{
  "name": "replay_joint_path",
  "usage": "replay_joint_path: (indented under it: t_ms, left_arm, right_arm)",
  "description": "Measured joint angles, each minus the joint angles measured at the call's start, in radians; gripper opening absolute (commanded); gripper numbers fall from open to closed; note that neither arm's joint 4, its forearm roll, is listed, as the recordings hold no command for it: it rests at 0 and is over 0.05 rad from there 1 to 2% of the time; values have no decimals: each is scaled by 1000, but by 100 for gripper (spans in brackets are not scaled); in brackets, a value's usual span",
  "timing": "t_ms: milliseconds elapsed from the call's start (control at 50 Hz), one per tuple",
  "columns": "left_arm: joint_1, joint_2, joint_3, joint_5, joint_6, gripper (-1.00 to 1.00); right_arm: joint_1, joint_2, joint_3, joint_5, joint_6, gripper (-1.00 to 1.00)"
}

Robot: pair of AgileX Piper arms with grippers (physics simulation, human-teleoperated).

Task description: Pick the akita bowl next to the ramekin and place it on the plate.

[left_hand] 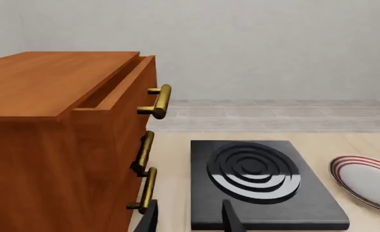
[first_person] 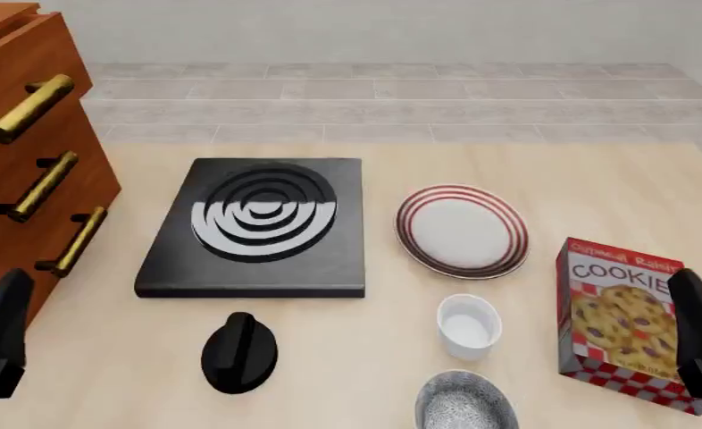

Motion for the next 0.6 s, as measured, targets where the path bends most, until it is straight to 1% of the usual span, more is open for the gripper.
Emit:
replay_joint_path:
  t_ms: [320,600]
  left_arm:
    - [0,0,0,0,0,100]
    - [0,0,0,0,0,100]
  right_arm:
    - [10,1,-4,6,-8,100]
    - [28,4,-22,27,-41,100]
